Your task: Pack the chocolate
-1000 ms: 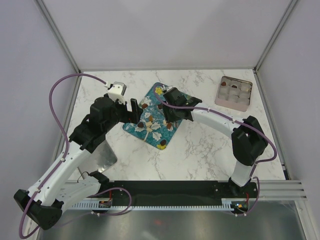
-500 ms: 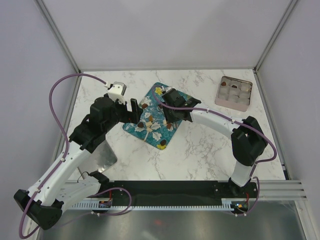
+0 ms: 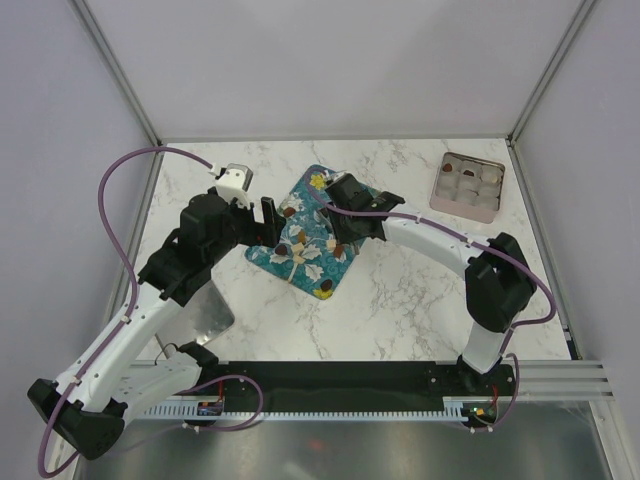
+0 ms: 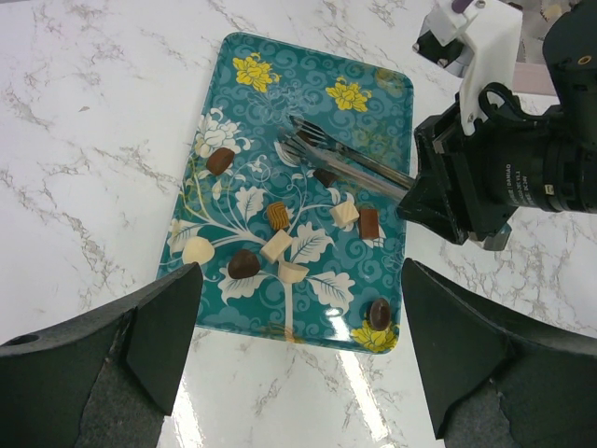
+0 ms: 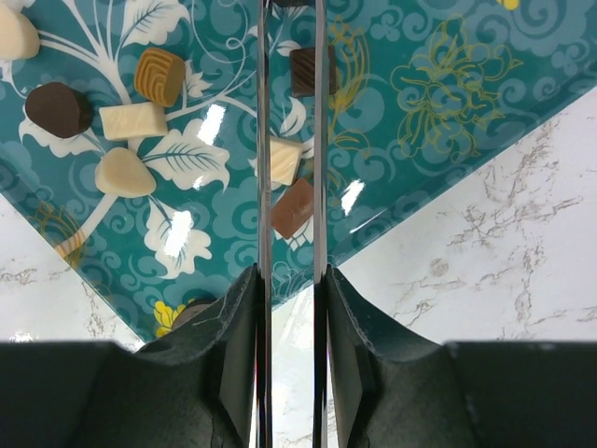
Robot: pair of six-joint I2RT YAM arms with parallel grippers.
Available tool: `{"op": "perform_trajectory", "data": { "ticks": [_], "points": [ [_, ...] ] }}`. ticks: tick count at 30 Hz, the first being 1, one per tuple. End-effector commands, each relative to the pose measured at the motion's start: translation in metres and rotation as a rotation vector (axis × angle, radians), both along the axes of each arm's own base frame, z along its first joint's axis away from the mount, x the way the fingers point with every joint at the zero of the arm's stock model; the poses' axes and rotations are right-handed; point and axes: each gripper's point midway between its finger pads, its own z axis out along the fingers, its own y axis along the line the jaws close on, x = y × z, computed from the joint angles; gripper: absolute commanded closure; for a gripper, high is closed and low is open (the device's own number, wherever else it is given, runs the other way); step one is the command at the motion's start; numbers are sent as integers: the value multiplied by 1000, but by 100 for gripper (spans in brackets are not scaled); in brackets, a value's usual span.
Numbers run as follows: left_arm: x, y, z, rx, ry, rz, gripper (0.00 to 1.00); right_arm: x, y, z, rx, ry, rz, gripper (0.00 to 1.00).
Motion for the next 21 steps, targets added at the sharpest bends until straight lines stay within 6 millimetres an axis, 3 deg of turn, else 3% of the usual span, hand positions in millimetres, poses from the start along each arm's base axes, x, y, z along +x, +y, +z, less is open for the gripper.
{"op": "perform_trajectory", "data": {
  "ticks": [1,7,14,19,21],
  "points": [
    [4,4,12,-2,-40,14,5,15,-10,41,44,-83,-33,64],
    [3,3,12,-5,-40,11,5,30,-53,61,44,-109,-115,64],
    [3,2,13,-10,-40,5,5,52,-138,96,62,-165,-301,64],
    [2,2,14,-12,-42,3,5,58,-194,102,7,-169,-448,64],
    [2,2,14,-12,-42,3,5,59,-206,102,-9,-170,-483,64]
  ]
}}
